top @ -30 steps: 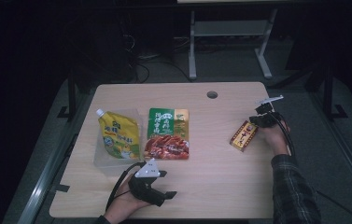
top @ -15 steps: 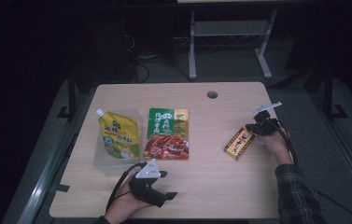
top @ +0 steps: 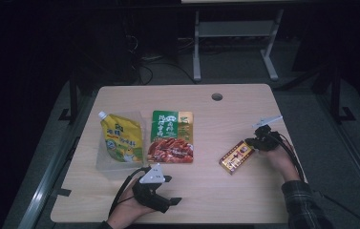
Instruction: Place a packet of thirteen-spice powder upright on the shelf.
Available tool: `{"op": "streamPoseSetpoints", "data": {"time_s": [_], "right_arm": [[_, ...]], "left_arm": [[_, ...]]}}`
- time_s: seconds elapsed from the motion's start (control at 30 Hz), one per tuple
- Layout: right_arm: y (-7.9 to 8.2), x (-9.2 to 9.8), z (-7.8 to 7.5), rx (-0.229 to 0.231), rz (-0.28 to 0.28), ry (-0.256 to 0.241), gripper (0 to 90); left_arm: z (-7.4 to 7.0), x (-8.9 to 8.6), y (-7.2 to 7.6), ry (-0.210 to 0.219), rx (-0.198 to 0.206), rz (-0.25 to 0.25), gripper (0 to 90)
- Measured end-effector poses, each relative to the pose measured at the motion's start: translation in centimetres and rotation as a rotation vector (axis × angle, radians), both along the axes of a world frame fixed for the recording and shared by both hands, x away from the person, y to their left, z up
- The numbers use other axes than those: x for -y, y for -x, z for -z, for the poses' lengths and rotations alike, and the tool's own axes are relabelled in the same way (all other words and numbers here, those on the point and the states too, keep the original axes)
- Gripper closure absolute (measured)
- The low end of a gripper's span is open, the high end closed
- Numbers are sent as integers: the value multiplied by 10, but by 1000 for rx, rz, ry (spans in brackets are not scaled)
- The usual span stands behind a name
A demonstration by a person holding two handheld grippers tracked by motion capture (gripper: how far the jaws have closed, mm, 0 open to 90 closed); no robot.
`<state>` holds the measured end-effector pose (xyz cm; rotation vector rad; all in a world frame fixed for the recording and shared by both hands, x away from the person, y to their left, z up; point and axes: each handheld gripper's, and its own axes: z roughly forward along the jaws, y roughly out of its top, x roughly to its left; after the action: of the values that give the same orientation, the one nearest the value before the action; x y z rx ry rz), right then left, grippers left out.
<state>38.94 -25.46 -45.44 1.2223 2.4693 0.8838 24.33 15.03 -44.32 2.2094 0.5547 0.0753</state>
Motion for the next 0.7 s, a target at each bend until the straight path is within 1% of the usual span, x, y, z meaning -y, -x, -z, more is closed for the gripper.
{"op": "streamPoseSetpoints", "data": {"time_s": [0.07,0.13,0.17,0.2,0.23,0.27,0.3,0.33,0.4,0.43,0.5,0.53,0.57,0.6,0.63,0.7], "right_arm": [[3,-2,0,-1,-8,-2,900],[10,-8,0,-9,-38,-6,900],[10,-8,0,-9,-38,-6,900],[16,-14,-1,-18,-57,-9,900],[16,-14,-1,-18,-57,-9,900],[19,-17,-1,-17,-65,-10,900],[22,-20,-1,-19,-77,-15,900],[29,-28,-1,-30,-105,-20,900],[34,-34,-2,-33,-130,-13,900],[34,-34,-2,-33,-130,-13,900],[43,-42,-4,-34,-156,-11,900],[50,-48,-5,-39,-184,-17,900],[50,-48,-5,-39,-184,-17,900],[57,-52,-7,-42,-201,-19,900],[57,-52,-7,-42,-201,-19,900],[66,-57,-8,-46,-223,-26,900]], "left_arm": [[0,0,0,2,2,1,196],[0,0,1,4,3,0,196],[0,0,1,3,3,1,196],[0,0,1,4,3,1,196],[0,0,1,4,3,1,196],[0,0,1,3,3,1,196],[0,-1,1,4,2,0,196],[0,-1,1,-1,6,2,196],[0,-2,1,0,8,1,196],[0,-2,1,0,8,1,196],[-1,-2,1,0,10,2,196],[-1,-2,1,0,11,1,196],[-1,-2,1,0,11,1,196],[0,-2,1,1,10,1,196],[0,-2,1,1,10,0,196],[0,-1,2,3,8,0,196]]}}
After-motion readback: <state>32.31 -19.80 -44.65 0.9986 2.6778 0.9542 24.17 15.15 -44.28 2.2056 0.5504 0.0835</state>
